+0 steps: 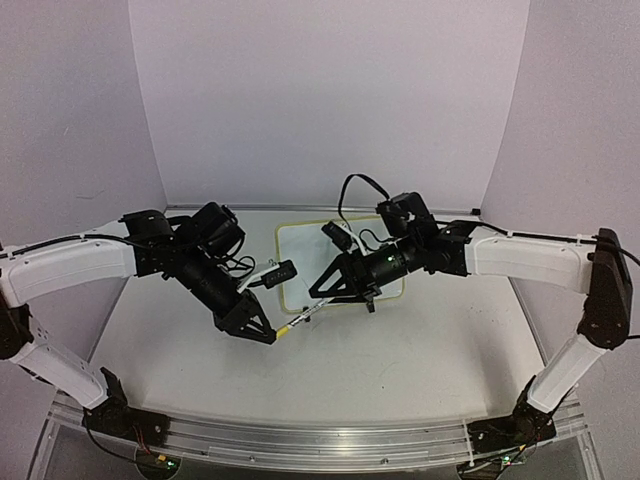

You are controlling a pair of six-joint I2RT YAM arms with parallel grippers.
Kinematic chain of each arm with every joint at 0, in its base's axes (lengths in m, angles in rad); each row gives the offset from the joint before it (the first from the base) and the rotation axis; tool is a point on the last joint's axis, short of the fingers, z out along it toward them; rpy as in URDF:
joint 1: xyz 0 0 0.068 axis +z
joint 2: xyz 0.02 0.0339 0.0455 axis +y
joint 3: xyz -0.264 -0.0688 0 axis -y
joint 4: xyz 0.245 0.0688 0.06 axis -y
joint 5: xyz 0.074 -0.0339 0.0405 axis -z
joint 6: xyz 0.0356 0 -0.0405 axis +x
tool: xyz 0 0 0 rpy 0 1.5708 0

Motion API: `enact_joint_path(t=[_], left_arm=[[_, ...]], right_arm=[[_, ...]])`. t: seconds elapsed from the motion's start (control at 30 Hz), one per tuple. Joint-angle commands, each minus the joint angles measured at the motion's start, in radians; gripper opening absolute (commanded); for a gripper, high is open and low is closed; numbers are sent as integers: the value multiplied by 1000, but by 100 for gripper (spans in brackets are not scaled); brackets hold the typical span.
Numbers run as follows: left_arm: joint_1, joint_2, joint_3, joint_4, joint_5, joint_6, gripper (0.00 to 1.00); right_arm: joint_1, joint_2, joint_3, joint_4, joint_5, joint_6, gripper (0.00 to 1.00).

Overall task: Write a sentence on the whiteboard
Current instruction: Pass from the left arm to the right

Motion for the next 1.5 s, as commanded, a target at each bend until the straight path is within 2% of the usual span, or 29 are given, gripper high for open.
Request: enact_joint_path(t=[0.0,0.57,0.77,1.1,1.17,1.33,1.47], left_arm=[[-4,0,52,-5,29,22,0],[-4,12,68,-28,45,67,0],[-5,18,70,-39,65,78,0],[-6,12,74,-25,58,82,0],[-6,10,70,-11,52,75,12],[-6,4,44,30,59,57,53],[-6,10,39,47,80,54,60]], right_arm=[[38,36,57,44,-65,-3,69],[111,94,94,54,-101,-1,47],[117,97,90,54,-98,-1,35],[121,105,78,54,-106,-7,0],[120,99,74,56,-100,-13,0],[120,84,76,65,-82,-12,0],[121,81,80,76,-83,-4,0]])
